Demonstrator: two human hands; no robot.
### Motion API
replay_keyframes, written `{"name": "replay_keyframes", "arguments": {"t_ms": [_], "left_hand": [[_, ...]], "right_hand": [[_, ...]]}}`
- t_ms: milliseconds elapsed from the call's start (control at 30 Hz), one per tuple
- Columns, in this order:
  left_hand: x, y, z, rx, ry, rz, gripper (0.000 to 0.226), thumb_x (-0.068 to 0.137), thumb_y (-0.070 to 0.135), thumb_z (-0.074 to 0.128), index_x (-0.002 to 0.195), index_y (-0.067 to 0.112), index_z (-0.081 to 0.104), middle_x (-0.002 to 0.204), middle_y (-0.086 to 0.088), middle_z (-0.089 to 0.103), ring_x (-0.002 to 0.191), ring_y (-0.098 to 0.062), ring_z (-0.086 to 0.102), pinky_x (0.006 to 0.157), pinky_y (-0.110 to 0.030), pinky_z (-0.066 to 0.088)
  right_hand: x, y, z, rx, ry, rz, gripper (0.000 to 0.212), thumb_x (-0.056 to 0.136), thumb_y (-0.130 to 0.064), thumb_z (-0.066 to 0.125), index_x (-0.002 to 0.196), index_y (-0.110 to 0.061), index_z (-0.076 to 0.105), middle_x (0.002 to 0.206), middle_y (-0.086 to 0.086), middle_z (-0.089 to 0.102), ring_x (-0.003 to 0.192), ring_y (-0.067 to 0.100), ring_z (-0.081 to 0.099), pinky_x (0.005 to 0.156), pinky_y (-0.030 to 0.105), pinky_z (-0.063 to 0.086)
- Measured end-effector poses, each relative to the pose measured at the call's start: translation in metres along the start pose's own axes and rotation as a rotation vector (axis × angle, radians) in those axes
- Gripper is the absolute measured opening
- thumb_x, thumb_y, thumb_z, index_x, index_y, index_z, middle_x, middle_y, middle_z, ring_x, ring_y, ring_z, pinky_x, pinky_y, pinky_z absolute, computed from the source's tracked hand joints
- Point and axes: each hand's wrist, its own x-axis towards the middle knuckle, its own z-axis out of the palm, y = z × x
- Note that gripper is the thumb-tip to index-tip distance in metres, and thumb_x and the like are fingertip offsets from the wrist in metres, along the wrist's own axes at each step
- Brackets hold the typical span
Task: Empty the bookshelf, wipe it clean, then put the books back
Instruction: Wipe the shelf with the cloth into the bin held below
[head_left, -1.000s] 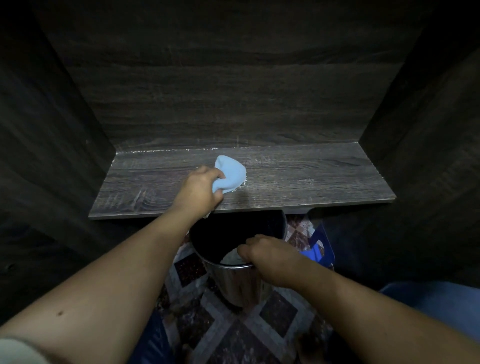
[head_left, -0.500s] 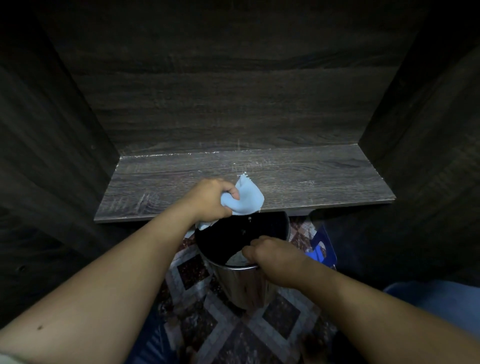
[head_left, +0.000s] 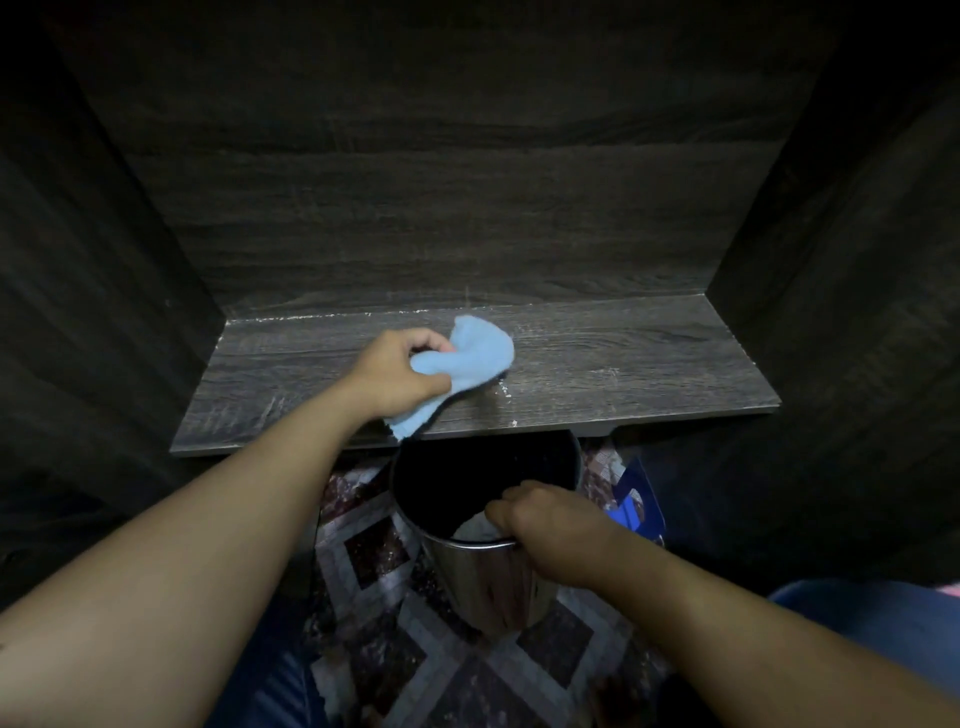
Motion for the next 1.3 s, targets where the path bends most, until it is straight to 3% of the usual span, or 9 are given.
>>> {"name": "replay_keyframes", "arguments": {"t_ms": [100, 233, 400, 500, 600, 800, 1033, 1300], "left_hand": [[0.018, -0.006, 0.006, 0.093, 0.160, 0.057, 0.027, 0.076, 0.010, 0.071, 0.096, 0.027, 0.068, 0.099, 0.006, 0.067, 0.089, -0.013, 0.061, 0.075, -0.022, 0.043], [0.043, -0.014, 0.018, 0.337, 0.224, 0.242, 0.032, 0.081, 0.007, 0.067, 0.112, 0.017, 0.068, 0.113, -0.004, 0.060, 0.101, -0.021, 0.055, 0.087, -0.023, 0.038], [0.068, -0.038, 0.026, 0.557, 0.090, 0.264, 0.045, 0.088, 0.004, 0.061, 0.132, 0.015, 0.058, 0.137, -0.014, 0.053, 0.122, -0.037, 0.047, 0.108, -0.038, 0.035], [0.067, -0.038, 0.024, 0.548, -0.014, 0.253, 0.048, 0.091, 0.003, 0.057, 0.136, 0.018, 0.054, 0.142, -0.012, 0.049, 0.129, -0.033, 0.045, 0.111, -0.034, 0.032], [0.059, -0.030, 0.023, 0.540, -0.081, 0.255, 0.047, 0.091, 0.004, 0.056, 0.135, 0.020, 0.056, 0.143, -0.005, 0.049, 0.130, -0.025, 0.044, 0.109, -0.024, 0.028], [0.034, -0.016, 0.033, 0.545, -0.141, 0.286, 0.046, 0.092, 0.003, 0.054, 0.132, 0.025, 0.058, 0.144, 0.000, 0.048, 0.132, -0.021, 0.043, 0.107, -0.020, 0.026], [0.006, -0.005, 0.039, 0.529, -0.223, 0.272, 0.051, 0.085, -0.003, 0.055, 0.128, 0.023, 0.062, 0.136, -0.005, 0.056, 0.125, -0.024, 0.051, 0.106, -0.028, 0.035], [-0.039, 0.008, 0.042, 0.531, -0.292, 0.216, 0.052, 0.091, 0.000, 0.049, 0.133, 0.029, 0.057, 0.144, 0.000, 0.049, 0.132, -0.019, 0.045, 0.105, -0.021, 0.030]], "right_hand": [[0.001, 0.005, 0.001, 0.012, 0.010, 0.013, 0.025, 0.090, -0.002, 0.051, 0.114, -0.009, 0.056, 0.106, 0.013, 0.057, 0.102, 0.030, 0.053, 0.080, 0.040, 0.050], [0.002, 0.009, 0.001, 0.021, 0.044, 0.039, 0.026, 0.091, -0.004, 0.047, 0.115, -0.010, 0.055, 0.108, 0.012, 0.057, 0.104, 0.030, 0.052, 0.077, 0.036, 0.045], [0.002, 0.015, 0.002, 0.021, 0.040, 0.050, 0.028, 0.089, -0.002, 0.045, 0.114, -0.008, 0.055, 0.109, 0.014, 0.057, 0.104, 0.032, 0.052, 0.077, 0.038, 0.046], [0.002, 0.017, 0.006, 0.022, 0.024, 0.050, 0.028, 0.089, -0.002, 0.047, 0.114, -0.007, 0.056, 0.109, 0.014, 0.058, 0.104, 0.033, 0.053, 0.077, 0.038, 0.045], [0.002, 0.020, 0.009, 0.020, 0.007, 0.048, 0.028, 0.088, -0.003, 0.049, 0.115, -0.008, 0.056, 0.110, 0.013, 0.058, 0.104, 0.032, 0.054, 0.079, 0.038, 0.047], [0.000, 0.017, 0.011, 0.028, 0.029, 0.051, 0.023, 0.089, -0.011, 0.054, 0.111, -0.012, 0.057, 0.108, 0.011, 0.059, 0.105, 0.032, 0.055, 0.078, 0.037, 0.048], [0.001, 0.013, 0.006, -0.012, -0.017, 0.045, 0.024, 0.087, -0.010, 0.054, 0.110, -0.012, 0.056, 0.109, 0.013, 0.059, 0.104, 0.033, 0.057, 0.078, 0.039, 0.050], [-0.007, 0.000, -0.007, -0.004, -0.048, 0.031, 0.021, 0.086, -0.004, 0.050, 0.105, -0.010, 0.057, 0.109, 0.015, 0.058, 0.102, 0.033, 0.057, 0.077, 0.039, 0.047]]}}
